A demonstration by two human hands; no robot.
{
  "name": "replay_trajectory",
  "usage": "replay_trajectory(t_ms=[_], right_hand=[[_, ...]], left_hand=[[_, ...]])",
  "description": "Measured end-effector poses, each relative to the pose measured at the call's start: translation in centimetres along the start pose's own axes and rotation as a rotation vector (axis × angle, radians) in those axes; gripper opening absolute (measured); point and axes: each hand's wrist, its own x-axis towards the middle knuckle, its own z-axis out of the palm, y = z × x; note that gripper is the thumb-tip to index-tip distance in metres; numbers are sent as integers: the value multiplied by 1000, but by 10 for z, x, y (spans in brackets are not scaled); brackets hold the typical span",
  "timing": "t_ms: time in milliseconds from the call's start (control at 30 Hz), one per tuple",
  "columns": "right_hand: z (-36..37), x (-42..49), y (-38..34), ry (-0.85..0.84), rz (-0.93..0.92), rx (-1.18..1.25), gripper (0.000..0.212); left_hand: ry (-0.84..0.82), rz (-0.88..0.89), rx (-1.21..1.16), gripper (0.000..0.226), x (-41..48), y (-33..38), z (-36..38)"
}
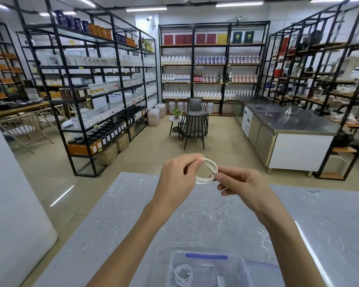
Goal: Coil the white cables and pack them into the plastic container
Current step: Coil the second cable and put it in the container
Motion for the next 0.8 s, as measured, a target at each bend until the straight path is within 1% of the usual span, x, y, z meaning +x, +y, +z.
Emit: replay_trajectory(t_ms=[100,133,233,300,367,467,500,567,600,667,733,800], right_hand=[[-3,3,-1,-50,15,-6,22],[-3,4,0,-58,19,12,22],[-7,10,4,-17,56,138,19],[-12,13,7,6,103,236,17],[-15,14,10,0,126,260,17],[-15,13,12,1,102,211,17],[-14,12,13,11,85,192,17],[-13,11,12,21,33,109,18],[-12,11,13,27,4,27,19],[-10,9,16,66,-46,-212,22],[-5,10,23,108,-105,-428,26],[2,11,30,157,-172,-594,29]], left_hand=[[-87,-72,-75,18,1,-6,1],[-130,-105,-143,19,2,-8,1],[-324,-277,-474,31,3,-16,-6],[-439,-340,-613,35,3,-24,-12],[-501,-348,-634,33,2,-31,-16],[-560,-405,-685,30,1,-38,-19],[-557,-429,-713,27,0,-39,-19],[-500,-476,-707,17,0,-41,-19],[-456,-497,-677,13,1,-41,-19],[-369,-527,-620,12,4,-40,-21],[-282,-537,-595,11,7,-38,-21],[-206,-531,-586,8,7,-35,-18]])
